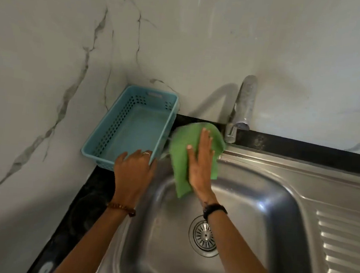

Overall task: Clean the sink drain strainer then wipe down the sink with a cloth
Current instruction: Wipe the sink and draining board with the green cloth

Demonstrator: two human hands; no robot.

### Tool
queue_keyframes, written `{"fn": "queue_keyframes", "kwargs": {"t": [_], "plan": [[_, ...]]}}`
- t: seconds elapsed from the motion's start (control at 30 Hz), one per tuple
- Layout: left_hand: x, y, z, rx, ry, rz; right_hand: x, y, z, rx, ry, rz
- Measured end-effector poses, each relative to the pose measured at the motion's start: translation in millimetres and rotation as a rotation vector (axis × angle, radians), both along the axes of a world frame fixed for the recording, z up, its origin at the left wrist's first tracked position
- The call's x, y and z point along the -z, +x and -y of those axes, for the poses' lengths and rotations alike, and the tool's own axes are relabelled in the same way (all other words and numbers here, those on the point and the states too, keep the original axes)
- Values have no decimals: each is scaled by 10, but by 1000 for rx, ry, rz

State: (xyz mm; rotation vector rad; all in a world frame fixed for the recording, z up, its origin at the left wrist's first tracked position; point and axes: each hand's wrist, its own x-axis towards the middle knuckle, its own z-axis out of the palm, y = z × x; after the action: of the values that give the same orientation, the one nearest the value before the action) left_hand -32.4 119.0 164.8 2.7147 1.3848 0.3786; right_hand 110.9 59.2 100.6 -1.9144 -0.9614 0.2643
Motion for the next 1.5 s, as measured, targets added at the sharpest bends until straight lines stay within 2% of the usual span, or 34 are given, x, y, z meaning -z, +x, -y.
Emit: {"fn": "queue_keyframes", "kwargs": {"t": [0.07, 0.13, 0.3, 0.47, 0.53, 0.63, 0.73, 0.97, 1.13, 1.2, 1.27, 1.33, 1.4, 1.5], "plan": [[10, -18, -4, 10, 26, 23, 183, -26, -275, -55, -350, 189], [23, -28, -5, 18, 73, 51, 344, -81, -470, -37, -481, 321], [-13, 6, -41, -2, 44, 86, 335, -338, -647, -291, -360, 422], [14, 18, -39, -16, 58, 68, 394, -651, -447, -359, -183, 243], [24, 25, -28, -18, 85, 60, 418, -626, -415, -386, -160, 296], [33, 36, -15, -19, 97, 62, 423, -528, -434, -393, -174, 481], [28, 39, -3, -43, 60, 69, 361, -416, -516, -408, -307, 485], [72, -19, 37, -36, 99, 61, 351, -155, -433, -257, -463, 525], [66, -34, 55, -72, 3, 33, 376, 273, 231, -89, -567, 541], [38, -20, 84, -62, 41, 1, 353, 492, 544, -15, -605, 528], [-33, 72, 156, 17, 141, -9, 312, 692, 841, 72, -645, 497], [-35, 227, 241, 179, 162, 59, 268, 843, 1052, 163, -648, 439], [66, 401, 326, 332, 1, 106, 234, 891, 1107, 239, -598, 342], [394, 613, 355, 412, -289, 52, 214, 802, 952, 275, -540, 231]]}}
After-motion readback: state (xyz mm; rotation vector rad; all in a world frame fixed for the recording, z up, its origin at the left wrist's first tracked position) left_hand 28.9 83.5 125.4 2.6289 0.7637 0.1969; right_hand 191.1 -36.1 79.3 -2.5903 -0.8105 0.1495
